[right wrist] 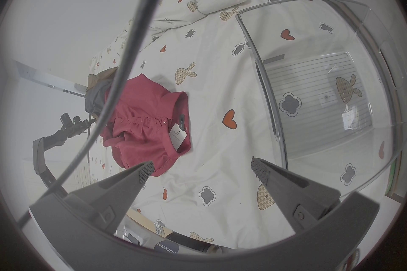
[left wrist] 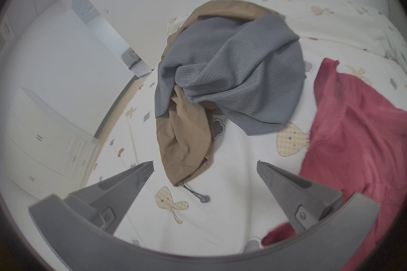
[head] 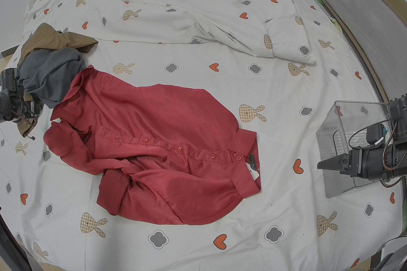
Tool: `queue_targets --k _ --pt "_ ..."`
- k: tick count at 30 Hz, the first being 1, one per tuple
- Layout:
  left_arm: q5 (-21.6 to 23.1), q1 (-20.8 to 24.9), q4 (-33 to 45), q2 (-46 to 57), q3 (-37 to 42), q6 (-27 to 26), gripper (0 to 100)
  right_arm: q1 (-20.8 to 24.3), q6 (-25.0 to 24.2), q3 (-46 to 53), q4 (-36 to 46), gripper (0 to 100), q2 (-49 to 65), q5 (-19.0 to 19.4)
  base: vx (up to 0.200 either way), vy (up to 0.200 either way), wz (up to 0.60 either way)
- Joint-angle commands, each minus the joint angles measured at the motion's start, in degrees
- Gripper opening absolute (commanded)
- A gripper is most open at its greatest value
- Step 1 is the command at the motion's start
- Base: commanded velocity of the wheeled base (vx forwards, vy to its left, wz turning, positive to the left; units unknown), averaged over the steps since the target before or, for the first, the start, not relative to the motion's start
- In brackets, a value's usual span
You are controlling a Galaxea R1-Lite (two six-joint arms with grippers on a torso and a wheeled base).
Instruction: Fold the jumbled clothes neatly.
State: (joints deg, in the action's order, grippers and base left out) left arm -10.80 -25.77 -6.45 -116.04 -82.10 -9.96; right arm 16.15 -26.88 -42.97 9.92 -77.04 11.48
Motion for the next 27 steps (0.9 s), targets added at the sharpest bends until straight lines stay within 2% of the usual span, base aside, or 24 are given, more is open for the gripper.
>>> queue_targets --k 1,2,3,4,5,6,7,8,9,10,11,14,17,19,22,24,25,27 --pt "11.2 -0.8 -0.8 13.8 11.0 3.0 100 0.2 0.3 0.0 0.0 100 0.1 0.0 0.0 0.0 0.0" --pt "15.3 -0.8 -0.5 16.6 13.4 3.9 100 0.4 0.4 0.1 0.0 100 0.3 0.0 0.0 0.0 0.0" --pt "15.3 -0.8 -0.5 16.6 13.4 3.9 100 0.4 0.4 0.1 0.0 100 0.3 0.0 0.0 0.0 0.0" --pt "21.6 -0.7 1.3 21.0 16.0 5.5 100 0.9 0.5 0.1 0.0 100 0.6 -0.1 0.0 0.0 0.0" --pt "21.6 -0.7 1.3 21.0 16.0 5.5 100 0.9 0.5 0.1 0.0 100 0.6 -0.1 0.0 0.0 0.0" --pt "32.9 -0.4 8.1 27.7 18.1 7.9 100 2.0 0.6 0.5 0.0 100 0.8 -0.1 0.0 0.0 0.0" --pt "35.2 -0.4 10.0 28.8 18.2 8.4 100 2.1 0.6 0.6 0.0 100 0.8 -0.1 0.0 0.0 0.0" --pt "43.8 -0.4 16.1 31.8 18.3 9.2 100 3.1 0.6 1.1 0.0 100 0.9 -0.1 0.0 0.0 0.0" --pt "43.8 -0.4 16.1 31.8 18.3 9.2 100 3.1 0.6 1.1 0.0 100 0.9 -0.1 0.0 0.0 0.0" --pt "52.6 -0.5 21.4 33.8 18.5 9.3 100 4.2 0.6 1.8 0.0 100 1.2 -0.1 0.0 0.0 0.0" --pt "58.4 -0.5 25.6 34.2 19.0 8.9 100 5.7 0.7 2.5 0.0 100 1.7 -0.1 0.0 0.0 0.0" --pt "56.9 0.4 26.8 32.2 23.0 5.7 100 9.8 0.8 2.8 -0.1 100 1.5 -0.2 0.0 0.0 0.0" --pt "51.7 0.9 26.7 29.9 28.8 -0.5 100 14.7 0.7 2.8 -0.1 100 1.2 -0.1 0.0 0.0 0.0" --pt "50.3 0.9 25.3 28.7 31.9 -3.3 100 16.6 0.8 2.7 -0.2 100 0.1 -0.1 0.0 0.0 0.0" --pt "50.1 0.8 22.4 27.5 34.4 -3.8 100 17.9 1.0 2.5 -0.2 100 -1.8 -0.1 0.0 0.0 0.0" --pt "49.9 -0.1 15.7 24.8 37.4 -3.8 100 18.3 2.5 2.1 -1.0 100 -5.1 0.0 0.0 0.0 0.0" --pt "49.9 -0.2 15.3 24.6 37.5 -3.8 100 18.3 2.6 2.1 -1.1 100 -5.3 -0.1 0.0 0.0 0.0" --pt "48.2 -0.7 12.2 23.0 37.5 -3.8 100 18.2 2.8 2.3 -4.0 100 -7.2 -0.1 0.0 0.0 0.0"
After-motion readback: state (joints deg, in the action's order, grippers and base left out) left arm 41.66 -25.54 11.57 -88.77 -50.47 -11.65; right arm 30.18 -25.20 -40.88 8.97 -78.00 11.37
